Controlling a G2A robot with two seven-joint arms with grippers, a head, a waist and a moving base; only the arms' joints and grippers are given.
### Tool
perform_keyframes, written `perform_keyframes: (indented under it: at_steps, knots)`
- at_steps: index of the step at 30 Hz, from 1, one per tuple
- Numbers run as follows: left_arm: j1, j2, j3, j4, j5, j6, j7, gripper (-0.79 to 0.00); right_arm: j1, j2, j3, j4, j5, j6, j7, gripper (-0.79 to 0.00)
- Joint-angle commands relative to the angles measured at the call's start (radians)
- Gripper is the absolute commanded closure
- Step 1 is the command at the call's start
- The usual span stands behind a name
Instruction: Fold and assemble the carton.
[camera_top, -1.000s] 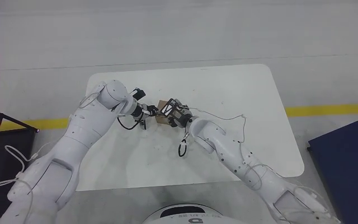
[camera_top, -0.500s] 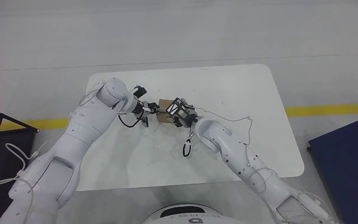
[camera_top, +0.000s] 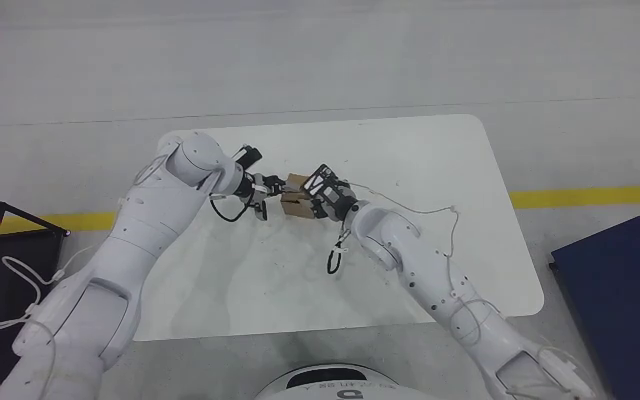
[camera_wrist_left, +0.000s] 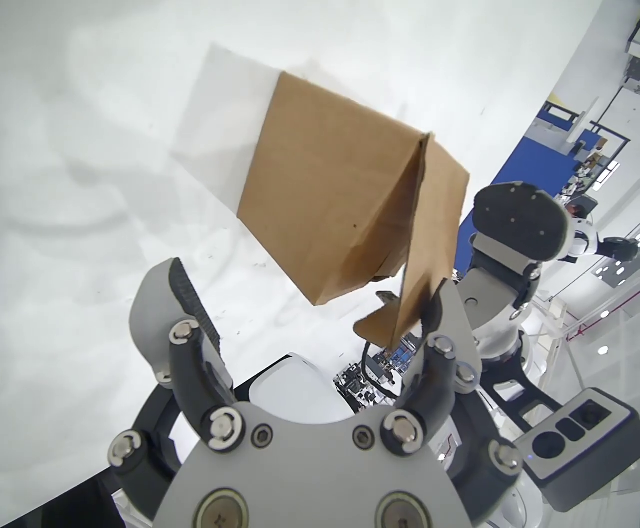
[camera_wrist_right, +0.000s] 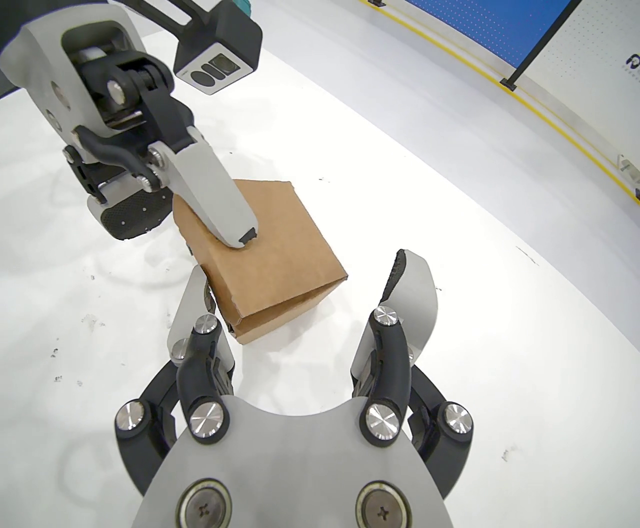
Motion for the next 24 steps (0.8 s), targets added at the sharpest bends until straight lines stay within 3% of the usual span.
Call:
perform_keyframes:
  at_steps: [1, 24]
  knots:
    - [0.0, 0.001, -0.003, -0.001, 0.001, 0.001, -0.001, -0.785, 0.009, -0.004, 0.001, 0.01, 0.018, 0.006, 0.007, -0.622]
    - [-0.004, 0.006, -0.031, 0.019, -0.022, -0.01, 0.011, -0.785, 0.034, -0.028, 0.006, 0.055, 0.045, 0.012, 0.012, -0.585]
